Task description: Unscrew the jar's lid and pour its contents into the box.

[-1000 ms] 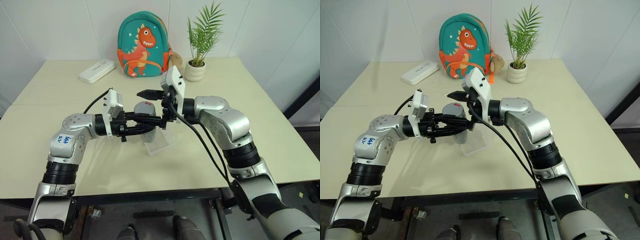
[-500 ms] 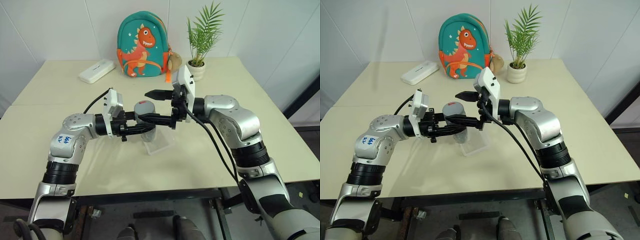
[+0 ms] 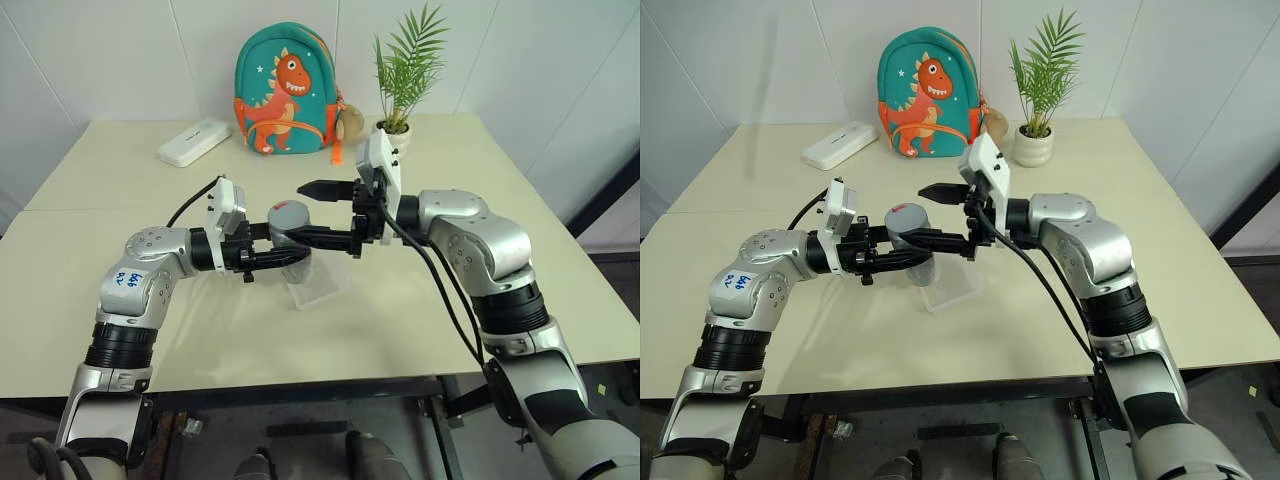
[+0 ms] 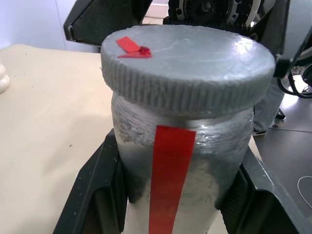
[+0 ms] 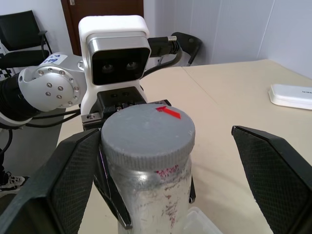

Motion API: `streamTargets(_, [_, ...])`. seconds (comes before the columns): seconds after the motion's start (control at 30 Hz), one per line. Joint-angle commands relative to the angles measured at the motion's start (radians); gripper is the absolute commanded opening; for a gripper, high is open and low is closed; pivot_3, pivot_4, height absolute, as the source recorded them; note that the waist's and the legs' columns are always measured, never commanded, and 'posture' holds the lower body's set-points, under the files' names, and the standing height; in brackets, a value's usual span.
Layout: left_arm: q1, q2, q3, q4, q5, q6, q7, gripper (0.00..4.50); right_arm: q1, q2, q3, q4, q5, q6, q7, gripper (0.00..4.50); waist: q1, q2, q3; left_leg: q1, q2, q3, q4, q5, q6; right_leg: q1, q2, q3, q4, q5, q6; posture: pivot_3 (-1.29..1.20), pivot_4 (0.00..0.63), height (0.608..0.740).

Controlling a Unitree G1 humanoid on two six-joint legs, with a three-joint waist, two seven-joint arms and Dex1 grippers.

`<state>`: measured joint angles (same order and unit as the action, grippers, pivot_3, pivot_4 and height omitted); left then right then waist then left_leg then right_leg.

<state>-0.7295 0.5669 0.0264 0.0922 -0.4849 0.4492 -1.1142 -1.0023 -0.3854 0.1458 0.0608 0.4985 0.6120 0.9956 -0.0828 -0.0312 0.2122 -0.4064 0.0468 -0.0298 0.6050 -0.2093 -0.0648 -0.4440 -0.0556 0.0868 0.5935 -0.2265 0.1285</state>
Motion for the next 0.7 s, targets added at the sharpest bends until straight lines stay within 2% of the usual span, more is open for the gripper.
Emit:
streamTargets(0.03, [-0.006, 0.01, 0.016, -0.024, -0.017, -0.012, -0.017, 1.96, -0.006, -0.027, -0.06, -0.008, 0.01, -0.004, -0.005, 4.47, 0.0, 0.0, 0.0, 0.0, 0.0, 0.0, 0.0, 0.0, 0.0, 0.0, 0.0, 0.0, 0.0, 0.0, 0.0, 0.0, 0.15, 0.74])
streamTargets(0.7, [-0.038, 0.039, 0.007, 0.028, 0.005, -0.035, -0.067, 1.96, 0.001, -0.017, -0.096, -0.061, 0.106, 0.039, 0.032, 4.47, 0.0, 0.0, 0.0, 0.0, 0.0, 0.0, 0.0, 0.0, 0.0, 0.0, 0.0, 0.0, 0.0, 0.0, 0.0, 0.0, 0.15, 0.74])
